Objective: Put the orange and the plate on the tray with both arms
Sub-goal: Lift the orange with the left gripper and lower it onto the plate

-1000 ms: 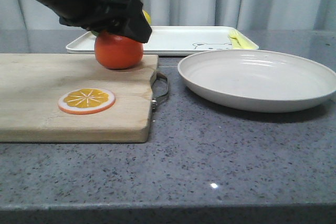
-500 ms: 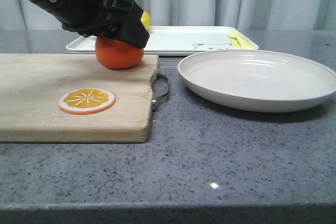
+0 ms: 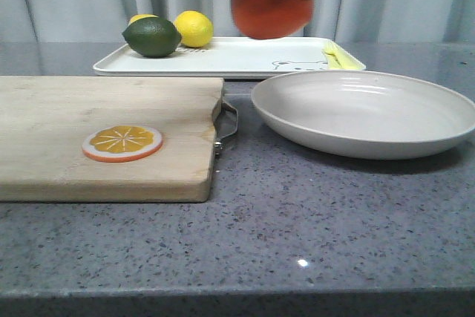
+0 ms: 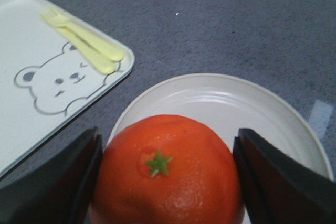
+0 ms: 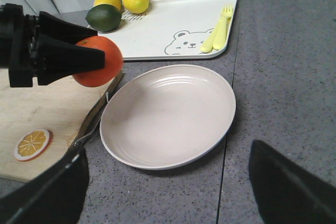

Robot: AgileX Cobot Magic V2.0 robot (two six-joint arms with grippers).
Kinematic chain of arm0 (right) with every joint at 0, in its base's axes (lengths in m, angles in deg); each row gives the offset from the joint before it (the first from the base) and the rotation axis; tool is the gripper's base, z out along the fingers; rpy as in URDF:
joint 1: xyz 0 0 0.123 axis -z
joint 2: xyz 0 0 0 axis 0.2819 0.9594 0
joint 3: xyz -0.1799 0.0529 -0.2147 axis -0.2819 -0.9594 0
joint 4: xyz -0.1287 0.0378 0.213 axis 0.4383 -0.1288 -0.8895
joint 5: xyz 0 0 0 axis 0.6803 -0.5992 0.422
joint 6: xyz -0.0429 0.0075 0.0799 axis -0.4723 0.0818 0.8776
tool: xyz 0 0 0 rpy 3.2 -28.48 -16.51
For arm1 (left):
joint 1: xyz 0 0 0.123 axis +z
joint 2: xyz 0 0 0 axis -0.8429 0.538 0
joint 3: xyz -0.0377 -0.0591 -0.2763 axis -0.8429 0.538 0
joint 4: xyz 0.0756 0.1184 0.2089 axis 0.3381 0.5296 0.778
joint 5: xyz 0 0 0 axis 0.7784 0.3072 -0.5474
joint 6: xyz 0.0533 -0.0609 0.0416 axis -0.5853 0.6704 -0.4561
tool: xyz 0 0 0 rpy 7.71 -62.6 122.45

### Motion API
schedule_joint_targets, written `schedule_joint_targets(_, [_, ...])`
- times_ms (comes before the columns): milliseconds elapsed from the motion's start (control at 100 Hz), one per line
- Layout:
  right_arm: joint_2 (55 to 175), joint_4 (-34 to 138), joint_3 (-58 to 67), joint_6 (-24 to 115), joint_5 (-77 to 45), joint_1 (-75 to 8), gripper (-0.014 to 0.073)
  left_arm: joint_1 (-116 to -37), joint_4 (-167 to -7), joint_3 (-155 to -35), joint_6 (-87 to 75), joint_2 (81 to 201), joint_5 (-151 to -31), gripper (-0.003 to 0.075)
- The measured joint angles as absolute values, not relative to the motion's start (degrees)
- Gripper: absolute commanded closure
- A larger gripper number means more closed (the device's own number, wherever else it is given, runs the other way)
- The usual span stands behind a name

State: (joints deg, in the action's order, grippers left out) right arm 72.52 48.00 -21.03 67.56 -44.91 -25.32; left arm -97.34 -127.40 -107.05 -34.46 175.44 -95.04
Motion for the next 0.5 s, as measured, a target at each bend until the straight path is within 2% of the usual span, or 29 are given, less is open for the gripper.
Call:
schedule_joint_targets(190, [72.5, 48.0, -21.0, 67.6, -45.0, -25.3, -0.0022, -102.3, -127.7, -110.4, -35.4, 180.4, -91.3, 0.0532])
schedule_joint_targets(500, [72.5, 48.0, -21.0, 67.6, -45.0, -25.3, -0.0022, -103.8, -127.8, -115.6, -35.6, 189.7, -91.0, 0.0529])
